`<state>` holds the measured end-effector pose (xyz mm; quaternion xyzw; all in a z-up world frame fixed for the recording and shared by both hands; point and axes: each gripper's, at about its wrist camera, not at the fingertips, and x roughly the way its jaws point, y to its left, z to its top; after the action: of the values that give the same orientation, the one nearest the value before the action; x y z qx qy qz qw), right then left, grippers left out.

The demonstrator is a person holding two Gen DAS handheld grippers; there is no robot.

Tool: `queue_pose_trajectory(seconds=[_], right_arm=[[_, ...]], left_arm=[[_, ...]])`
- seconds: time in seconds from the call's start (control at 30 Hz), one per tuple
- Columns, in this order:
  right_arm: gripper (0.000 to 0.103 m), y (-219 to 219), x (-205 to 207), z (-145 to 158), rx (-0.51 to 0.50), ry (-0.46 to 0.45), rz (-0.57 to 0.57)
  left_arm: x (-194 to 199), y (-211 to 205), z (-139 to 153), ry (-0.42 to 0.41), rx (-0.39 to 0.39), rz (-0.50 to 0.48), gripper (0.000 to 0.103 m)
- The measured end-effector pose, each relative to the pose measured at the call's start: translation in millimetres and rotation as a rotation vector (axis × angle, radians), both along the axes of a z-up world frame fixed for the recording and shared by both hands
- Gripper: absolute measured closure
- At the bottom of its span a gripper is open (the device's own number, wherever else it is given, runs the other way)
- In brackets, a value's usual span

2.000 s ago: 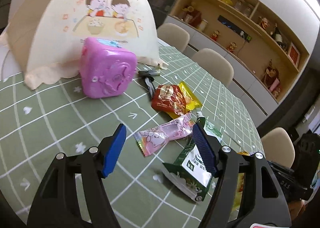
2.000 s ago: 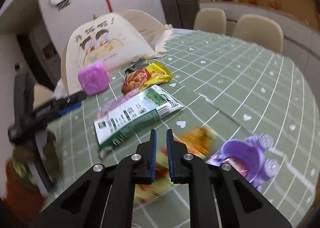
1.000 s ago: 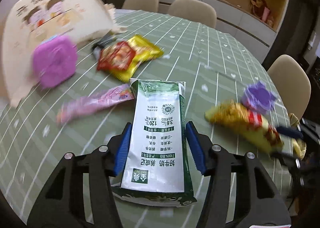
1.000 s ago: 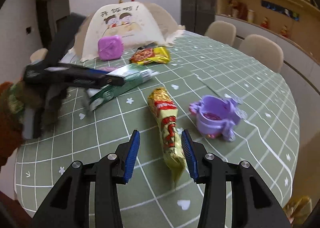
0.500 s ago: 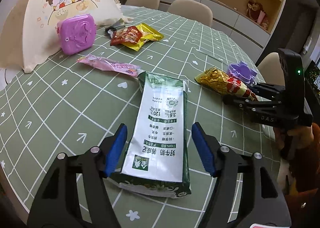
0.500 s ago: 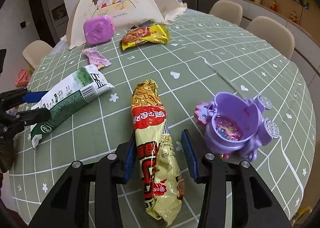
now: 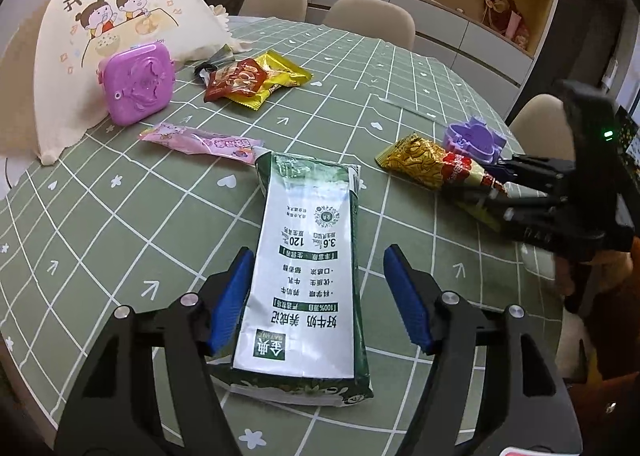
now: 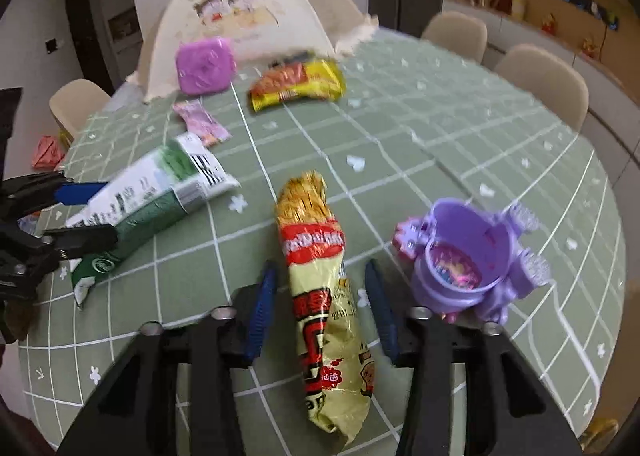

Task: Collect trash

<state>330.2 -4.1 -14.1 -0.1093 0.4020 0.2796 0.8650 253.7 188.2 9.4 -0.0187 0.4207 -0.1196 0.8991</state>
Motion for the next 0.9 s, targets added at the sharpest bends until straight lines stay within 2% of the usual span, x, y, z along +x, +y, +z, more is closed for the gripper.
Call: queue_pose_trajectory(seconds=[0.27, 0.4, 0.43, 0.47, 0.5, 0.7, 0.9], right_arm=[[0.086, -14.2, -17.8, 26.0, 0.035, -0.064, -0.015], [0.086, -21.6, -27.0, 27.6, 0.038, -0.081, -0.02], [0.086, -24.2, -29.3, 28.2, 0.038, -0.087, -0.024], [0.086, -26.3, -31.6, 28.6, 0.038, -0.091, -0.027], [0.086, -30.3, -34.0, 29.8, 0.04, -0.097, -0.032], [0.086, -54.1, -41.3, 38.4, 0.083, -0.121, -0.065], [0.086, -76.0, -54.4, 47.0, 0.118, -0.162, -0.091]], left_arm=[[18.7, -12.9, -1.5, 0.023, 0.087, 0.02, 0.039], [36.0, -12.3, -9.2, 0.07, 0.089, 0.041, 0.039], [40.6, -10.3, -10.7, 0.086, 0.078, 0.055, 0.04], [42.2, -9.0, -10.7, 0.091, 0.061, 0.06, 0.047], [43.1, -7.2, -8.6, 0.091, 0.041, 0.067, 0.047], [26.3, -9.1, 20.9, -0.018, -0.004, 0.107, 0.049], [-4.2, -32.8, 60.3, -0.176, -0.037, 0.099, 0.049]])
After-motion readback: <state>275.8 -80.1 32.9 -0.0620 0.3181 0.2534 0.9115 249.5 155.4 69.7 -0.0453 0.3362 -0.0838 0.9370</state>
